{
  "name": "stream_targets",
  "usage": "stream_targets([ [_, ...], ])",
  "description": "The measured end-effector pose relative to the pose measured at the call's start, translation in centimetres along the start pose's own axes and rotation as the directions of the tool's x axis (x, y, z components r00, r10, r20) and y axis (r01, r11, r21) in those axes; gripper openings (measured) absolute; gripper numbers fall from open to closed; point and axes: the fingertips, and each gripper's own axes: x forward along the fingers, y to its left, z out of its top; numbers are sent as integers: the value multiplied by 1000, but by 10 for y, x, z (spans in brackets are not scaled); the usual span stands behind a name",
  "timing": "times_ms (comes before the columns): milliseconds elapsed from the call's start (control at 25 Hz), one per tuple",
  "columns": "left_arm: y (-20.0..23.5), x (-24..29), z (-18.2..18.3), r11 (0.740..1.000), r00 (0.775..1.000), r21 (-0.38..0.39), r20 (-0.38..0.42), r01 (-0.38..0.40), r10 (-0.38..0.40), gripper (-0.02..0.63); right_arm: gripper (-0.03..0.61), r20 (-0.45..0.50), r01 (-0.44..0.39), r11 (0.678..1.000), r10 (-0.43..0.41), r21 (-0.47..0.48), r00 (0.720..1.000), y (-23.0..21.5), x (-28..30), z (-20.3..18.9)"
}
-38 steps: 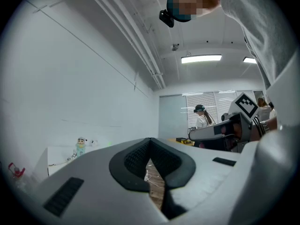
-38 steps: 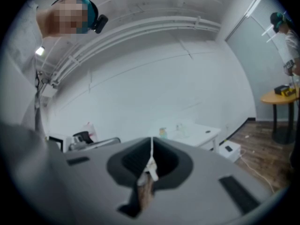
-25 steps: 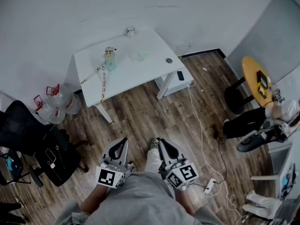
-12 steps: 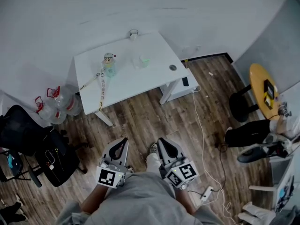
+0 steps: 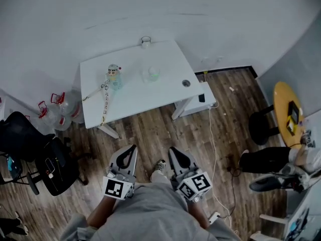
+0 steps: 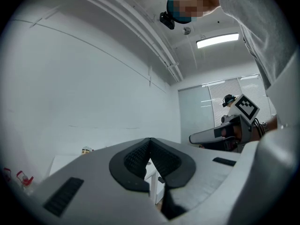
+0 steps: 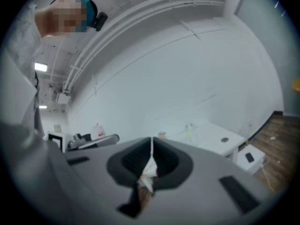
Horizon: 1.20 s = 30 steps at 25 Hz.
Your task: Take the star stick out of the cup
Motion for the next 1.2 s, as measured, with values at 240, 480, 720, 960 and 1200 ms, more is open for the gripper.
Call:
stream_targets([
  [240, -10, 46, -1, 999, 999, 11, 7, -47, 47, 31, 36, -9, -50, 999, 50, -17, 999, -44, 11, 20],
  [480, -23, 78, -5, 998, 998, 19, 5, -63, 63, 31, 37, -8, -60, 998, 60, -16, 998, -81, 10, 30],
  [720, -24, 100, -6, 997, 997, 16, -5, -80, 80, 31, 37, -7, -33, 999, 33, 9, 999, -112, 9, 37],
  [960, -9, 109, -16, 995, 995, 12, -31, -99, 99, 31, 36, -35, -30, 999, 31, 18, 999, -123, 20, 31],
  [1200, 9, 130, -24, 997, 996, -2, -30, -82, 82, 31, 37, -48, -3, 1000, 4, 10, 999, -131, 37, 31],
])
